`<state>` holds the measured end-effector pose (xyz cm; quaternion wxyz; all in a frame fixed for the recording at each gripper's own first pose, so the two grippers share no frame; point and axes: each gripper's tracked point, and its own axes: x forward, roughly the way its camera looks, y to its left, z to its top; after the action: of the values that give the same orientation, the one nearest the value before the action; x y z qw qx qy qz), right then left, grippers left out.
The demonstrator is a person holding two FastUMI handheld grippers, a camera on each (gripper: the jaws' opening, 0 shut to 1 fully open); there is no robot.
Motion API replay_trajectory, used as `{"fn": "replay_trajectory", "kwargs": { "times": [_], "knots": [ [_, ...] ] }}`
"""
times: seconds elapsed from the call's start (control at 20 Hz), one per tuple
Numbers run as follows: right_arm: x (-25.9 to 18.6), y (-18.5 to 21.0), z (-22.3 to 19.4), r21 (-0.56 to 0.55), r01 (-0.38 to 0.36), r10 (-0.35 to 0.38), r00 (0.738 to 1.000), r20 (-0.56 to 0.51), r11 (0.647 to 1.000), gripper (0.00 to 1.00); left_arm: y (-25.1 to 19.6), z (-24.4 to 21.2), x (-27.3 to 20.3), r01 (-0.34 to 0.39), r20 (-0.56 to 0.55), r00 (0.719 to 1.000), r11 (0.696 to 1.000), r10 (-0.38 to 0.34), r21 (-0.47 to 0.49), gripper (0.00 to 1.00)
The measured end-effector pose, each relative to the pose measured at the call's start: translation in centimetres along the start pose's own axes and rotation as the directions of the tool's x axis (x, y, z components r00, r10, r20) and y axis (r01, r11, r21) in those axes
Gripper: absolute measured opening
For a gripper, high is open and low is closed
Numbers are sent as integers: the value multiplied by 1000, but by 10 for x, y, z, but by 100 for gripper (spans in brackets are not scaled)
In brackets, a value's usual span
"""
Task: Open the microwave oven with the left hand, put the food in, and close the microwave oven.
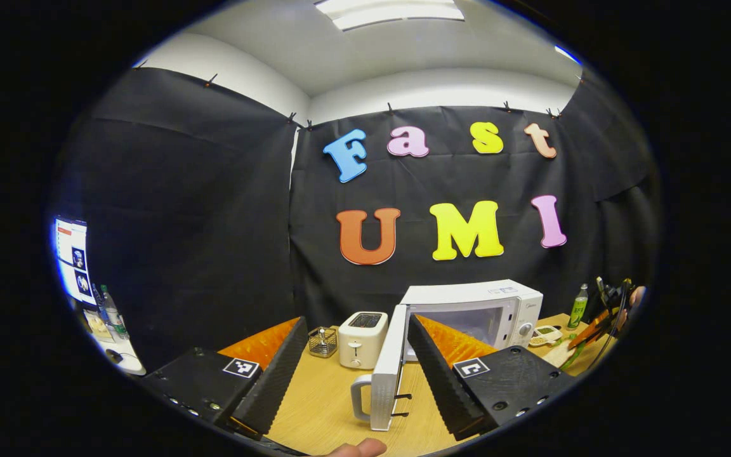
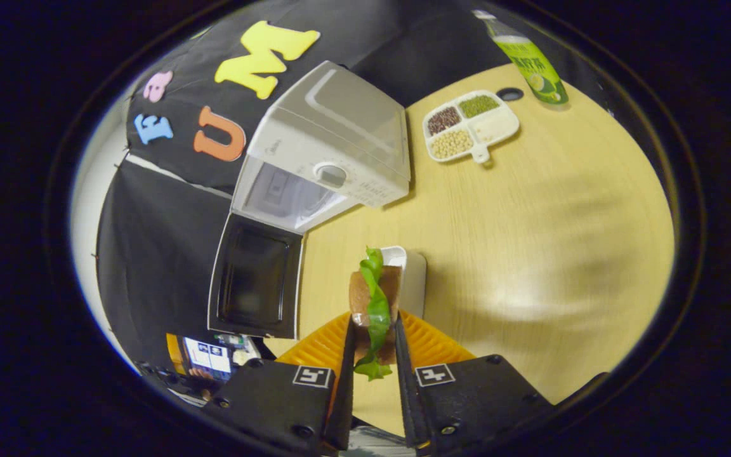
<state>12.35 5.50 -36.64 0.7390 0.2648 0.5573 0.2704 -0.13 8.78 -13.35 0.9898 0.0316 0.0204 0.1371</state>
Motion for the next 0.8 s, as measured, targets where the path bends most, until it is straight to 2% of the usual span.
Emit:
{"fn": "replay_trajectory", "kwargs": {
  "times": [0.05, 0.1, 0.25, 0.35, 0.4, 0.45, 0.5, 0.55, 0.6, 0.65, 0.7, 0.75, 0.8],
  "knots": [
    [-8, 7, 3, -56, 29, -27, 999, 25, 998, 27, 1, -3, 1, -4, -5, 1000, 1000, 4, -2, 95],
    [-20, 14, 3, -116, 53, -48, 998, 45, 992, 35, 3, -4, 2, -7, -8, 1000, 1000, 7, -9, 95],
    [-39, 40, -1, -277, 135, -104, 987, 122, 951, 35, 4, -8, 4, 5, -11, 1000, 999, -6, -35, 95],
    [-47, 52, 0, -406, 217, -150, 970, 190, 888, 35, 1, -9, 5, 27, 2, 1000, 999, -27, -36, 95],
    [-49, 62, -4, -461, 254, -164, 960, 226, 850, 27, 4, -7, 4, 24, 11, 1000, 999, -24, -29, 95],
    [-50, 72, -6, -503, 278, -169, 953, 251, 818, 35, 9, -8, 5, 15, 17, 1000, 1000, -15, -23, 95],
    [-50, 83, -10, -536, 290, -166, 949, 268, 793, 33, 12, -7, 5, 13, 24, 1000, 1000, -12, -21, 95],
    [-46, 95, -12, -564, 293, -156, 947, 279, 772, 24, 12, -9, 3, 17, 26, 1000, 1000, -17, -24, 95],
    [-42, 103, -15, -586, 297, -147, 946, 290, 754, 31, 12, -9, 1, 28, 26, 999, 999, -27, -31, 95],
    [-36, 111, -16, -611, 311, -148, 942, 303, 728, 30, 10, -10, -1, 43, 26, 999, 998, -42, -38, 95],
    [-28, 117, -16, -633, 336, -153, 933, 326, 697, 30, 9, -10, -3, 53, 28, 998, 998, -52, -42, 95],
    [-19, 123, -13, -657, 367, -161, 922, 353, 659, 22, 11, -11, -3, 59, 30, 998, 997, -58, -42, 95],
    [-8, 128, -12, -680, 393, -165, 911, 377, 618, 30, 11, -12, -4, 63, 33, 998, 997, -61, -40, 95]
  ]
}}
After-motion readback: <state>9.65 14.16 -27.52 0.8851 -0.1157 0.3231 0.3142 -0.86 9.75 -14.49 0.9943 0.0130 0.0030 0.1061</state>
